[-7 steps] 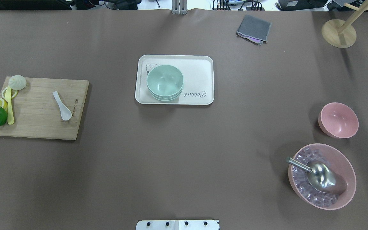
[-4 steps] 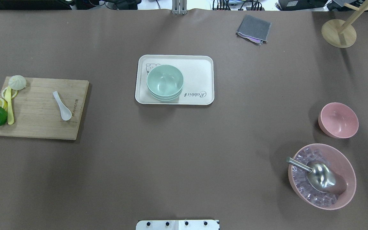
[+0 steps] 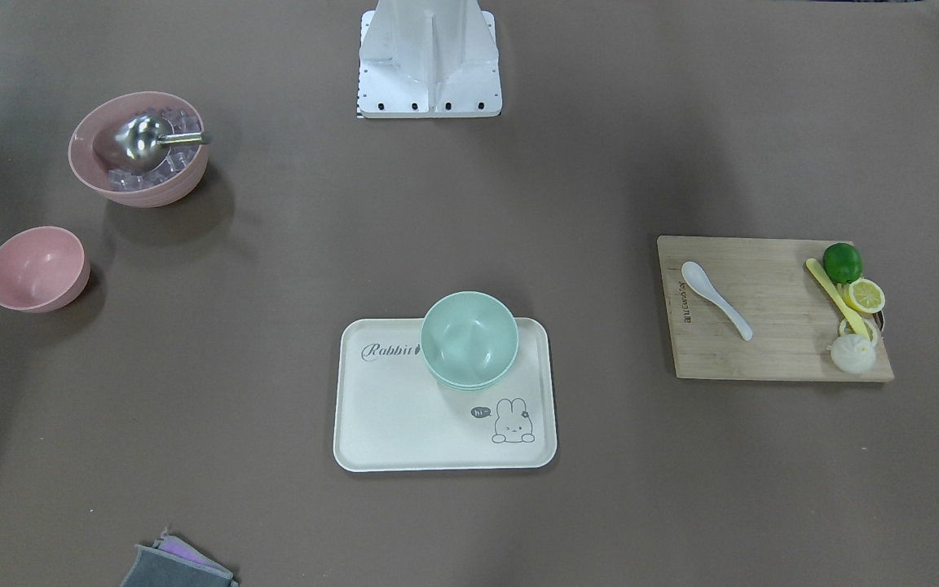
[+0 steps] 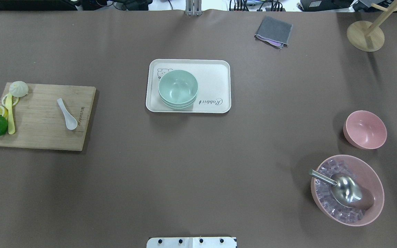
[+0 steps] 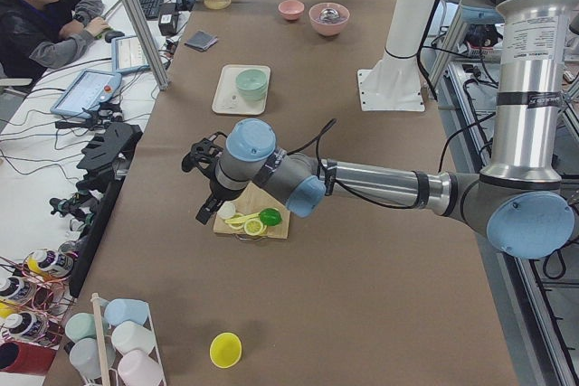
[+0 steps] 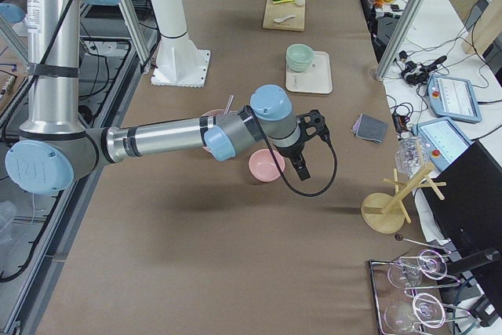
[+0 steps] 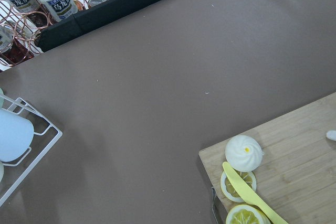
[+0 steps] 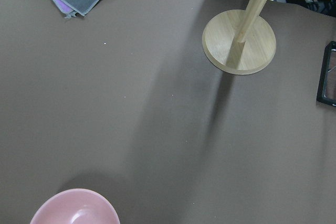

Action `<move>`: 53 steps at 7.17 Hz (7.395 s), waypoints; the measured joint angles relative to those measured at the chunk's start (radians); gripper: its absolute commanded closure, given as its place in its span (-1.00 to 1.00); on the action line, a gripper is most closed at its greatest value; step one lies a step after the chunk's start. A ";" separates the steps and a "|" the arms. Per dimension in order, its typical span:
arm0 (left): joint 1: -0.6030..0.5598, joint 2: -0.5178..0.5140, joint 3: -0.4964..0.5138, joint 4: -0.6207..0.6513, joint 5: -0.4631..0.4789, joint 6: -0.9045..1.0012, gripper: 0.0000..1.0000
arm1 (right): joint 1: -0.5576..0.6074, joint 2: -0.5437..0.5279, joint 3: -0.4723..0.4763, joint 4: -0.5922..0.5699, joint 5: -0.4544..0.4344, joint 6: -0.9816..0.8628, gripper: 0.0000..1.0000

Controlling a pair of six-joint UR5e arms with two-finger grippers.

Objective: Stack pink bowl on green and place spoon

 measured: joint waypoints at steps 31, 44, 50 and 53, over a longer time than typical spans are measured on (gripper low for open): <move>0.385 -0.075 -0.047 -0.071 0.183 -0.793 -0.99 | -0.478 -0.083 -0.113 0.435 -0.227 0.755 0.06; 0.387 -0.067 -0.048 -0.082 0.183 -0.795 -0.99 | -0.556 -0.053 -0.138 0.384 -0.310 0.767 1.00; 0.391 -0.066 -0.051 -0.095 0.182 -0.800 -0.99 | -0.478 0.331 -0.003 -0.121 -0.223 0.889 1.00; 0.398 -0.067 -0.044 -0.108 0.183 -0.804 -0.99 | -0.633 0.621 -0.012 -0.358 -0.347 1.132 1.00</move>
